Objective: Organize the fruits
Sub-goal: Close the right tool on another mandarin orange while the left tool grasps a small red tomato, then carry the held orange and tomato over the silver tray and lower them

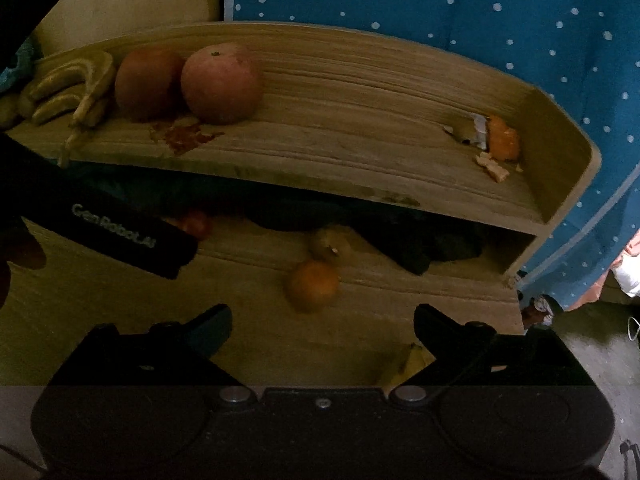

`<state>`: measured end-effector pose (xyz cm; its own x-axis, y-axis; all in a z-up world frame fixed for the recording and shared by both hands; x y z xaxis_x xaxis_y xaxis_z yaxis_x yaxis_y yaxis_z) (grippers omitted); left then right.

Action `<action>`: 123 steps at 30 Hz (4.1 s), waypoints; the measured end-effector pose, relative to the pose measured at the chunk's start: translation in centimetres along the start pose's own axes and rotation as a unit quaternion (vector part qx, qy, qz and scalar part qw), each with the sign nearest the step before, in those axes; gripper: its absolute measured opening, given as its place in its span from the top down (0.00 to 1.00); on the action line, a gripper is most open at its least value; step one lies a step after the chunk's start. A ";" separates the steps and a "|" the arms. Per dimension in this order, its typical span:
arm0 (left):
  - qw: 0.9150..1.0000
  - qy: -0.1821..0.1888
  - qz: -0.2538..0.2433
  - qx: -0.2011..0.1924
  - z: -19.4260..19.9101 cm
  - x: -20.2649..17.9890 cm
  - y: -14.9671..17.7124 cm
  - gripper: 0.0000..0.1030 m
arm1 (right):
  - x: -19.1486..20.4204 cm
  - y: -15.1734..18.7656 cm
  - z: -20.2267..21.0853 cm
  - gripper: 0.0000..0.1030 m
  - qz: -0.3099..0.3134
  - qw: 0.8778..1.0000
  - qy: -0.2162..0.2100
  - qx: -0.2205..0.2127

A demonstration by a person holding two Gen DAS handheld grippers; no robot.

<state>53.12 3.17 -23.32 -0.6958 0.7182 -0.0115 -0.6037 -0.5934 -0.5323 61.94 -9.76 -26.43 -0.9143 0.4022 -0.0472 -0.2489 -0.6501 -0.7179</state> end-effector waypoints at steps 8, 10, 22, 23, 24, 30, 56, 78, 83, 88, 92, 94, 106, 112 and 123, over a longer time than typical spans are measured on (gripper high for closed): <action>1.000 -0.001 0.005 0.001 -0.8 -0.6 -0.5 0.00 | 0.0 -0.3 -1.4 0.10 0.003 1.000 -0.021 0.003; 1.000 -0.001 0.006 -0.001 -0.8 -0.6 -0.6 0.01 | 0.0 -0.2 -1.8 0.11 0.002 1.000 -0.024 0.005; 1.000 0.009 0.014 -0.001 -2.2 -1.7 -0.8 0.19 | -0.2 -0.6 -3.5 0.29 -0.032 0.999 -0.039 0.006; 1.000 0.011 0.015 0.001 -2.4 -1.9 -0.8 0.20 | -0.2 -0.6 -3.6 0.32 -0.035 0.999 -0.041 0.007; 1.000 0.014 0.015 0.003 -2.5 -2.1 -0.7 0.23 | -0.2 -0.5 -3.7 0.34 -0.037 0.998 -0.042 0.009; 1.000 0.021 0.017 0.007 -3.0 -2.8 -0.5 0.44 | -0.4 -0.3 -4.1 0.48 -0.045 0.998 -0.041 0.012; 1.000 0.021 -0.017 -0.004 -3.9 -2.7 1.7 0.77 | 0.5 0.5 -3.2 0.66 -0.051 0.998 -0.041 0.017; 0.995 0.085 -0.053 -0.020 4.0 2.4 7.1 0.77 | 9.1 2.5 6.0 0.66 -0.088 0.996 0.011 -0.005; 0.990 0.112 -0.085 -0.032 6.6 3.8 7.9 0.77 | 12.2 2.5 8.9 0.66 -0.105 0.993 0.041 -0.017; 0.980 0.145 -0.126 -0.044 9.1 4.9 9.3 0.77 | 15.1 3.6 11.8 0.66 -0.135 0.987 0.082 -0.022; 0.974 0.167 -0.149 -0.037 10.8 5.4 11.0 0.77 | 17.1 5.2 14.3 0.66 -0.158 0.982 0.103 -0.019; 0.971 0.180 -0.152 -0.031 11.6 5.3 11.8 0.77 | 17.6 6.0 15.3 0.66 -0.164 0.980 0.112 -0.016; 0.952 0.234 -0.197 -0.017 13.6 -2.5 15.4 0.77 | 12.0 11.8 21.2 0.66 -0.216 0.959 0.182 -0.004; 0.942 0.255 -0.218 -0.009 13.9 -8.0 16.8 0.77 | 7.1 14.4 23.3 0.66 -0.228 0.951 0.208 0.000; 0.948 0.234 -0.215 0.010 12.2 -13.2 17.6 0.77 | 1.2 17.2 23.6 0.66 -0.225 0.954 0.200 0.006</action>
<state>46.90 -21.21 -22.21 -0.1378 0.9749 -0.1751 -0.8025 -0.2135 -0.5571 49.06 -35.65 -22.42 -0.5195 0.8545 0.0001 -0.5933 -0.3606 -0.7197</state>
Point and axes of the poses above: each gripper's, at about its wrist camera, not at the fingertips, and z roughly against the way its jaws point, x to its left, y to its underside, the point moved 9 cm from there along -z, roughly the way its jaws point, and after that the axes turned 9 degrees about -x, right-handed, at the moved point
